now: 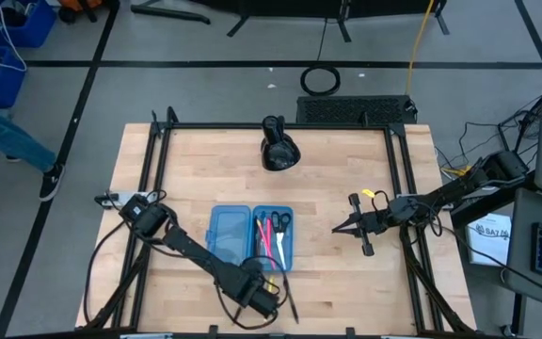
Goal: Pick & place school supplies into a supply box
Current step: Put the left black pen into the blue supply box
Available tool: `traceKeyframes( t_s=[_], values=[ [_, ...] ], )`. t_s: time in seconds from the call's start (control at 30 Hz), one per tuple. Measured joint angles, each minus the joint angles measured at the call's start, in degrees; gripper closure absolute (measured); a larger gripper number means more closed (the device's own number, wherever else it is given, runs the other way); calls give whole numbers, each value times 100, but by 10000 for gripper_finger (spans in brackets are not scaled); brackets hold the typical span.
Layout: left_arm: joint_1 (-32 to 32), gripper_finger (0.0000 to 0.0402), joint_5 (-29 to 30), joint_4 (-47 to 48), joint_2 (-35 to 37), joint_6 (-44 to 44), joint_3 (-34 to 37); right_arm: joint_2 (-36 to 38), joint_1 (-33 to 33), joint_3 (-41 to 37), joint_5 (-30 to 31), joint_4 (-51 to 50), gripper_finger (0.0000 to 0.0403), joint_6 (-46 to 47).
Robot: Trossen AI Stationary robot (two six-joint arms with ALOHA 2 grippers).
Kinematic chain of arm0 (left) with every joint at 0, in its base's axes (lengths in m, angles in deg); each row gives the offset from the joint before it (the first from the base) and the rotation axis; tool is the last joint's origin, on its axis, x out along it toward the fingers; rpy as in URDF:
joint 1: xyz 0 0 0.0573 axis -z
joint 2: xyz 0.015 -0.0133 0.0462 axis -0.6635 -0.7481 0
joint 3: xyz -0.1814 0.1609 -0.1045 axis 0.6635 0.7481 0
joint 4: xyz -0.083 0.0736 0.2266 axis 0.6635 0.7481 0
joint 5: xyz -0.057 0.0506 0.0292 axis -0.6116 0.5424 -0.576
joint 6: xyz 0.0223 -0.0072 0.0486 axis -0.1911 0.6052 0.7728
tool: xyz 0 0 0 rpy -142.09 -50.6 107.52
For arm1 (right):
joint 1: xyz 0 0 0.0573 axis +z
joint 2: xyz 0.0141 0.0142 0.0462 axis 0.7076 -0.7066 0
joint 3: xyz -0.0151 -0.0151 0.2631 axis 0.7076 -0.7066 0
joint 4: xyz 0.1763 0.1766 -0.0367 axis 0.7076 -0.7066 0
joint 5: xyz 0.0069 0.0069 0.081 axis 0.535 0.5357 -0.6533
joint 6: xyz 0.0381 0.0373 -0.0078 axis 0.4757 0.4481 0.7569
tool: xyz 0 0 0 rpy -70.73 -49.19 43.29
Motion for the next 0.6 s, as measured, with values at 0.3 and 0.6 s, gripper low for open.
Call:
traceKeyframes(
  t_s=[0.3,0.6],
  values=[
    [43,361,435,28,2,618,-32,0,2,1,0,47,403,105],
    [267,363,1440,337,206,288,-156,0,2,1,0,61,403,304]
  ],
)
